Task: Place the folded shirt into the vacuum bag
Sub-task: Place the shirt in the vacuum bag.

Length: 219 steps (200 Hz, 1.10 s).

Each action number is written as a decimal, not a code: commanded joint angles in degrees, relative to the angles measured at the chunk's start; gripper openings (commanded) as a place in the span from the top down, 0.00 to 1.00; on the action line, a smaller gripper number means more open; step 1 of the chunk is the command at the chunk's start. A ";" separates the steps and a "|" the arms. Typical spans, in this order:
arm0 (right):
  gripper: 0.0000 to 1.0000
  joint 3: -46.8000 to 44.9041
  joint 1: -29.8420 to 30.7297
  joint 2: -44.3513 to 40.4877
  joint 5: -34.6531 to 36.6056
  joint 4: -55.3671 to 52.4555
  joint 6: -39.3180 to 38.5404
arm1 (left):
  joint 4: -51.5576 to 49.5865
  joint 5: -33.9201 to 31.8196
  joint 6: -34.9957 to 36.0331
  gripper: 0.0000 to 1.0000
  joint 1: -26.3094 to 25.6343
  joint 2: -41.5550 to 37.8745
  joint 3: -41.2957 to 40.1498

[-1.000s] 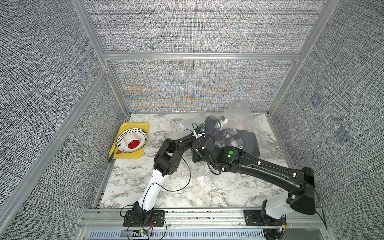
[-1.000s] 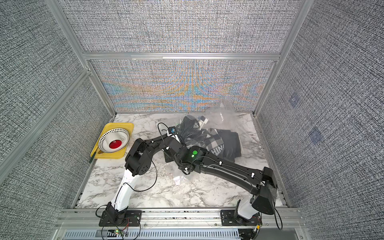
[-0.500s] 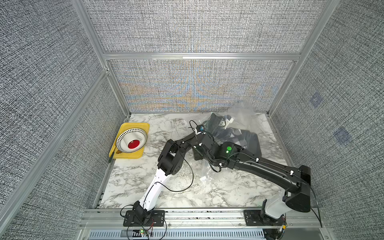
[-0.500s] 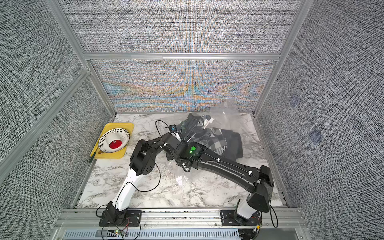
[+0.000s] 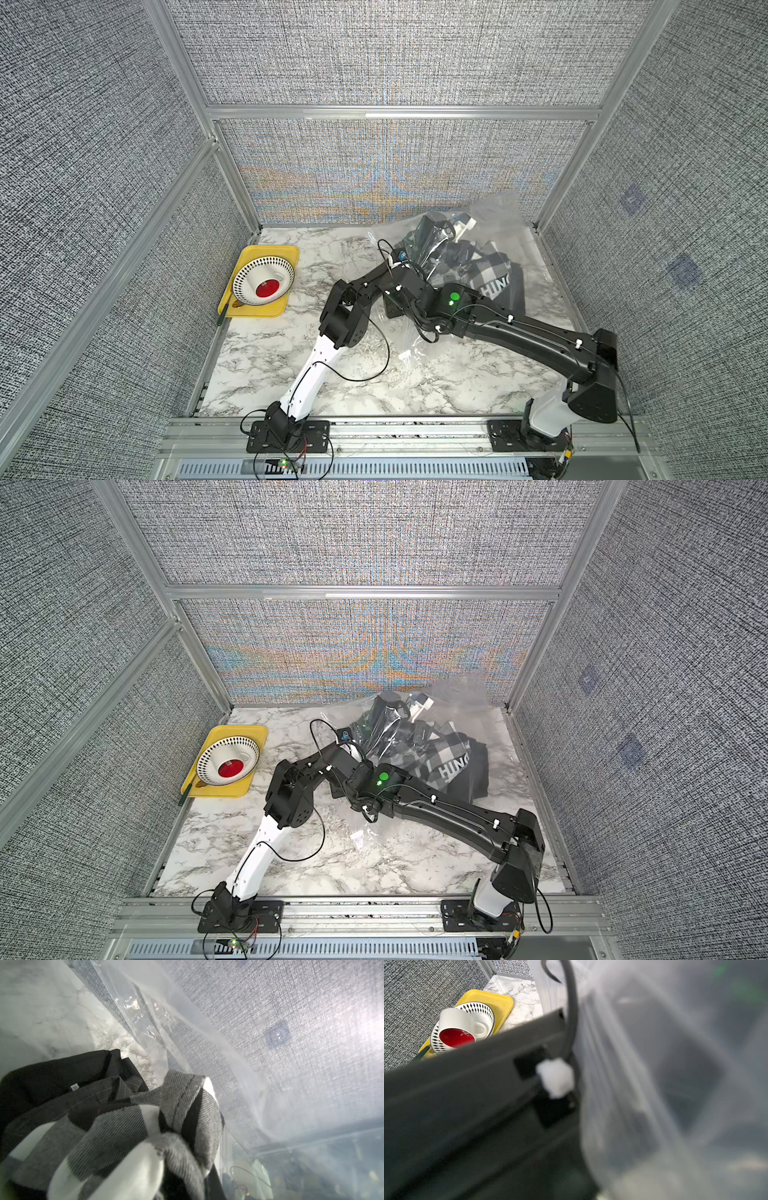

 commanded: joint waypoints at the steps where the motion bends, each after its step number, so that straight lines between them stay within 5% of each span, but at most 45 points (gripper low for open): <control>1: 1.00 0.15 0.21 0.56 -4.91 5.48 -0.47 | -9.14 -4.33 7.40 1.00 -0.61 2.42 6.68; 50: 1.00 0.02 0.07 1.32 -5.26 5.43 -0.47 | -12.24 -10.04 9.47 0.99 -0.86 9.57 8.66; 61: 1.00 0.00 -0.05 1.51 -5.29 5.37 -0.54 | -13.55 -11.11 9.60 0.87 -0.79 11.41 10.04; 86: 1.00 0.14 -0.55 1.94 -5.29 4.99 -0.60 | -18.65 -12.31 10.76 0.42 -0.70 12.09 11.68; 127: 1.00 2.56 -2.84 2.08 -3.50 2.50 -1.50 | -25.55 -20.26 16.49 0.11 -0.57 -2.02 -3.47; 169: 1.00 2.55 -5.16 0.67 -2.13 2.01 -1.88 | -26.91 -23.30 20.03 0.00 0.70 -11.34 -19.15; 219: 1.00 -1.50 -5.35 -4.16 -5.87 9.55 -3.92 | -20.17 -21.73 21.40 0.00 1.68 -10.18 -29.40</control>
